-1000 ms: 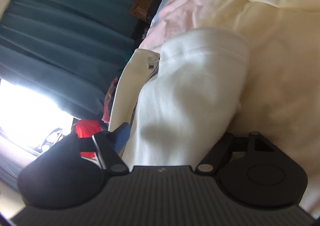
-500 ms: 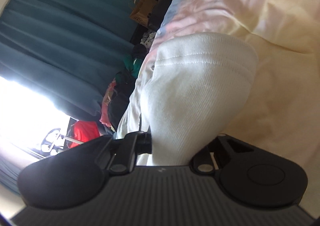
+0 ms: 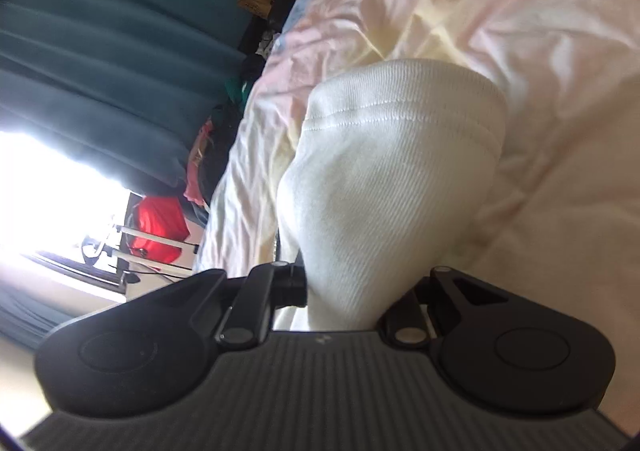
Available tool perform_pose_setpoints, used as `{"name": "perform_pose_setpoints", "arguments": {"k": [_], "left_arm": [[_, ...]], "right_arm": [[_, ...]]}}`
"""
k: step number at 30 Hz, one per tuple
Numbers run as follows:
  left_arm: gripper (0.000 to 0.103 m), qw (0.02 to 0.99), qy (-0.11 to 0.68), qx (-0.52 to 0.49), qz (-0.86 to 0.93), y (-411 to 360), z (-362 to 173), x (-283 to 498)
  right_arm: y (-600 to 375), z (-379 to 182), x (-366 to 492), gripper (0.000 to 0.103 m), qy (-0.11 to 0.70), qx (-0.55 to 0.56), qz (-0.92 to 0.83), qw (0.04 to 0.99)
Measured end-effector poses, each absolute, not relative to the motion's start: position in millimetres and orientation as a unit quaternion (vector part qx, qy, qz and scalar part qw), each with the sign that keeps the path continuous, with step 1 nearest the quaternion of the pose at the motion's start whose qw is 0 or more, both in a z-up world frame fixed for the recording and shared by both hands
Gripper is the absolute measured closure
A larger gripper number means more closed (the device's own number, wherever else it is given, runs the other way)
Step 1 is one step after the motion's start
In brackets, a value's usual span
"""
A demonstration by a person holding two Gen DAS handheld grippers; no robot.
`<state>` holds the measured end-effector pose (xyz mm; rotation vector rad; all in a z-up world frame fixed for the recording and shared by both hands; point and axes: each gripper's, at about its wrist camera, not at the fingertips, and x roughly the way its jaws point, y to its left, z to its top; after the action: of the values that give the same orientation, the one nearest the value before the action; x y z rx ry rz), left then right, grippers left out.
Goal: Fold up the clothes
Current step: 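Lift the waistband with the left tool while the right tool grips the leg fabric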
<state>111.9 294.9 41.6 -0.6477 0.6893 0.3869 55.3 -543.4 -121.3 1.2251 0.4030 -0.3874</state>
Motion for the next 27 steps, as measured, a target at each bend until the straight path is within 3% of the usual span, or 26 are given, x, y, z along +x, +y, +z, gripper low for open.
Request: {"name": "perform_pose_setpoints", "arguments": {"k": [3, 7, 9, 11, 13, 15, 17, 23, 27], "left_arm": [[0.073, 0.849, 0.386, -0.291, 0.212, 290.9, 8.5, 111.7], [0.062, 0.853, 0.395, -0.279, 0.197, 286.9, -14.1, 99.5], [0.035, 0.858, 0.392, -0.279, 0.178, 282.2, -14.5, 91.0], [0.016, 0.868, 0.385, -0.27, 0.163, 270.5, -11.8, 78.3], [0.015, 0.886, 0.372, -0.239, 0.143, 253.5, -7.2, 64.4], [0.013, 0.904, 0.358, -0.203, 0.116, 232.8, 2.6, 49.2], [0.005, 0.921, 0.333, -0.174, 0.103, 212.3, 13.5, 35.3], [0.002, 0.951, 0.275, -0.125, 0.068, 142.7, 41.7, 40.0], [0.002, 0.955, 0.283, -0.087, 0.015, 70.1, 19.9, 72.2]], "right_arm": [[-544.7, -151.8, 47.0, 0.083, 0.195, 0.586, -0.183, 0.765], [-549.5, -162.6, 44.1, 0.082, 0.193, 0.6, -0.16, 0.759], [-551.9, -161.3, 45.4, 0.08, 0.196, 0.594, -0.146, 0.766], [-554.3, -160.7, 48.4, 0.077, 0.195, 0.594, -0.13, 0.77], [-556.1, -160.0, 52.6, 0.06, 0.191, 0.597, -0.113, 0.771], [-555.4, -158.5, 59.0, 0.032, 0.185, 0.602, -0.102, 0.77], [-554.2, -158.1, 66.4, 0.023, 0.181, 0.593, -0.109, 0.777], [-550.7, -156.8, 88.5, 0.028, 0.168, 0.567, -0.128, 0.796], [-545.7, -151.6, 95.3, 0.063, 0.187, 0.532, -0.162, 0.81]]}}
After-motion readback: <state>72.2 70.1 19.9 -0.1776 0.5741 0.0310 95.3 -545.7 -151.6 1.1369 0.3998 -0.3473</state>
